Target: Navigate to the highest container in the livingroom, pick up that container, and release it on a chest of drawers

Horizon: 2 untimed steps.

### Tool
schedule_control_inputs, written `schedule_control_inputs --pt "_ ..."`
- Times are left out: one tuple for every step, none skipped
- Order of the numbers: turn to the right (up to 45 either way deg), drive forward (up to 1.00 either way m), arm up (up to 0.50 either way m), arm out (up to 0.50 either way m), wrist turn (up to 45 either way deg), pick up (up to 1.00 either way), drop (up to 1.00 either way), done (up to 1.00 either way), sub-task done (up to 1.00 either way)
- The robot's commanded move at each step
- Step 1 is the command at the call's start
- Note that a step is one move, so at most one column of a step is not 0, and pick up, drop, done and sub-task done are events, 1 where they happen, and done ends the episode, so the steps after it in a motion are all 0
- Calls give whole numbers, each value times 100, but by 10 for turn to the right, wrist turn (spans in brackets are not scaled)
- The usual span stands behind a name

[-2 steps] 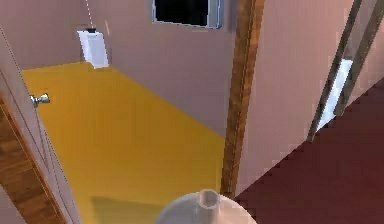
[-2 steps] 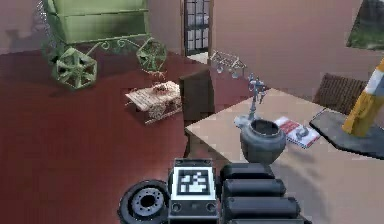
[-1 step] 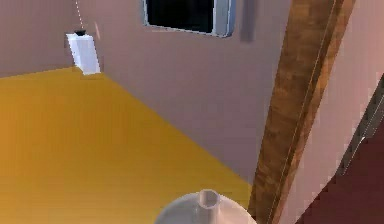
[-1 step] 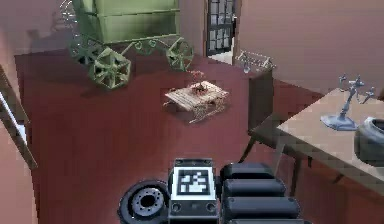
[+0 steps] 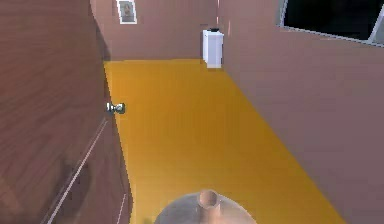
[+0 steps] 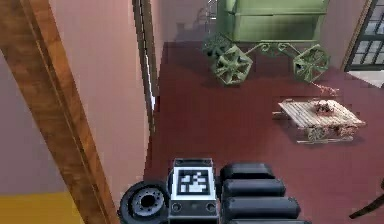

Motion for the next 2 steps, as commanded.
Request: schedule_control_inputs --pt "0 90 0 0 0 0 0 0 0" --pt "0 100 0 0 0 0 0 0 0"
